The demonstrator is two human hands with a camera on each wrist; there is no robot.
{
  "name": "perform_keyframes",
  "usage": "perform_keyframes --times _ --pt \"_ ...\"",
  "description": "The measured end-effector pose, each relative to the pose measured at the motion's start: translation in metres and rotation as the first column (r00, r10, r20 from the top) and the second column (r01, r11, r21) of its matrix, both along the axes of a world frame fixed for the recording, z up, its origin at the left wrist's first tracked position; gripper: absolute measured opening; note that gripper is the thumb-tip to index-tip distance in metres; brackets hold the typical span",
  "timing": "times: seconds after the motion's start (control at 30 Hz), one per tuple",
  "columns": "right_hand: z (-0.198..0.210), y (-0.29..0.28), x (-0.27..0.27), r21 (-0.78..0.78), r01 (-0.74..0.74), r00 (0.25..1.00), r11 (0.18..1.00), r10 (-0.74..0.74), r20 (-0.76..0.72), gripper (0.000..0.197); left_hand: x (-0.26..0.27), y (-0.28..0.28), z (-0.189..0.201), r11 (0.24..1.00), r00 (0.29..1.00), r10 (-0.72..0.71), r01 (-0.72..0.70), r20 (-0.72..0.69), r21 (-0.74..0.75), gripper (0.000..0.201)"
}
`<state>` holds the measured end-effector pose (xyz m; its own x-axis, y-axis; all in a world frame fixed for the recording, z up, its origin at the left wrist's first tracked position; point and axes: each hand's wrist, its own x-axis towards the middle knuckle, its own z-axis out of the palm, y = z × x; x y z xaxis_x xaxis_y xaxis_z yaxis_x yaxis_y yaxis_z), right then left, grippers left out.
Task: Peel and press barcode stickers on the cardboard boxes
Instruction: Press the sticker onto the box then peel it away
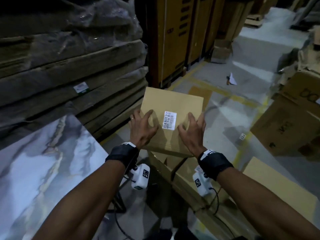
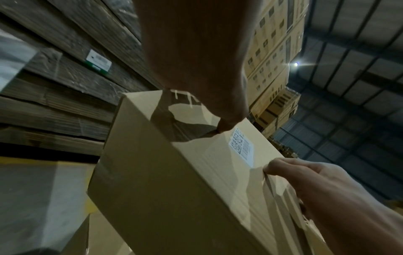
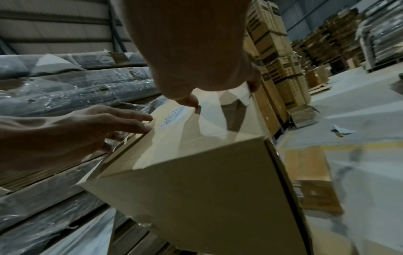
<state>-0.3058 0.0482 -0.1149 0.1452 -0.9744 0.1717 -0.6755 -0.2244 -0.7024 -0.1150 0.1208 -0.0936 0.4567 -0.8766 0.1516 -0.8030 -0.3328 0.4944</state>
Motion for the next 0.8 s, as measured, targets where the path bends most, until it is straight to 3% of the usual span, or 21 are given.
perform_keyframes --times 0.33,0.8 --pt "0.065 0.084 0.125 -0.16 -0.139 0.989 0.977 0.145 0.025 0.057 0.117 0.112 0.056 0.974 0.98 0.188 -0.179 0.057 -0.14 0.075" --pt "0.083 0.255 0.272 -0.104 -0.448 0.889 0.888 0.455 0.047 0.055 0.228 0.333 0.07 0.867 0.869 0.488 -0.472 0.081 -0.163 0.069"
